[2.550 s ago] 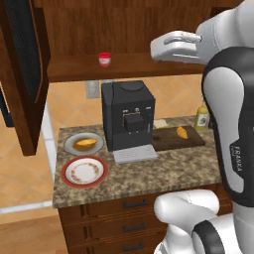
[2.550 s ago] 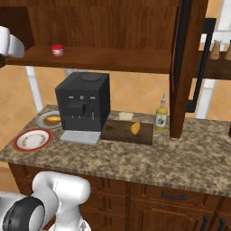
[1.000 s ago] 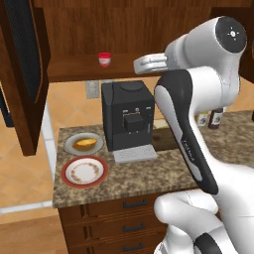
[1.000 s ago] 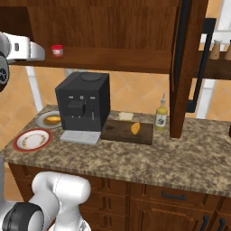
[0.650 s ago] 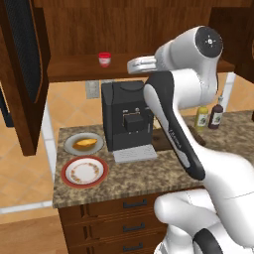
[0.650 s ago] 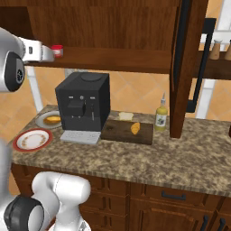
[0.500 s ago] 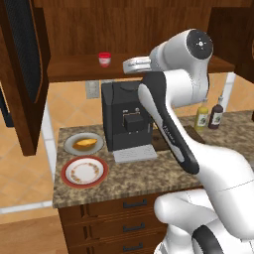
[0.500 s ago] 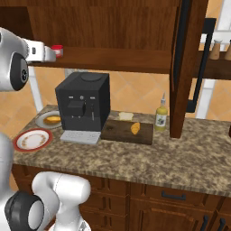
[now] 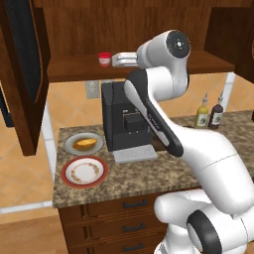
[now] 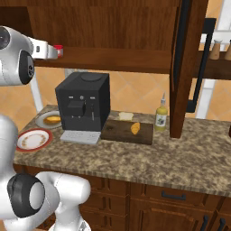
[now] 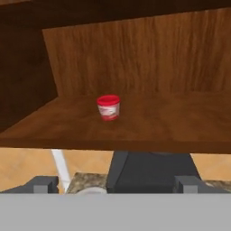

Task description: From the different types of pastries on the counter, select a croissant and place it on the cutting board. Then retrieve a jar of jam from the cabinet and place it alongside the croissant on the cutting board.

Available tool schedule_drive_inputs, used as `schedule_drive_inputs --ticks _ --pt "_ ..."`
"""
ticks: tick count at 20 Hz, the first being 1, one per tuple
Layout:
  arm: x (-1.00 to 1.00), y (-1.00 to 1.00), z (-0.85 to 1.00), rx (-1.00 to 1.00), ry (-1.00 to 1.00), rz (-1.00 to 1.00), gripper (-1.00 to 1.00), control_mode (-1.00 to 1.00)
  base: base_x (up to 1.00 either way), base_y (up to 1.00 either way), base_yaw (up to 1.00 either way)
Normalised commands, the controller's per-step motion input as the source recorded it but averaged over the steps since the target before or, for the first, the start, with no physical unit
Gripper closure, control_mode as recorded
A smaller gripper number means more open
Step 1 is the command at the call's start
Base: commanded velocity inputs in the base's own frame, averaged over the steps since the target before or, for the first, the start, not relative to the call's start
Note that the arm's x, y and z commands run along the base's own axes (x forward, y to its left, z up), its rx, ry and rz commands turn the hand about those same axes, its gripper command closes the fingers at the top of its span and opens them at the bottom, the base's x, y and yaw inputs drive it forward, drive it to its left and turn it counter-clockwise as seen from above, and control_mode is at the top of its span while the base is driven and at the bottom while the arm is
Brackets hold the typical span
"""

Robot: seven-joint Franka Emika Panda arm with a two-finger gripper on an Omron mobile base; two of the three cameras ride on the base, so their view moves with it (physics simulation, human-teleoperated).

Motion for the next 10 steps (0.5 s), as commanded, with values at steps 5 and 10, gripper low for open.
schedule_drive_inputs --ticks 5,10 --pt "0.52 0.01 -0.07 0.04 0.0 -0.06 -1.0 -1.0 0.0 0.0 0.0" --pt "0.28 0.13 -0.21 0.04 0.0 0.0 -1.0 -1.0 0.0 0.0 0.0"
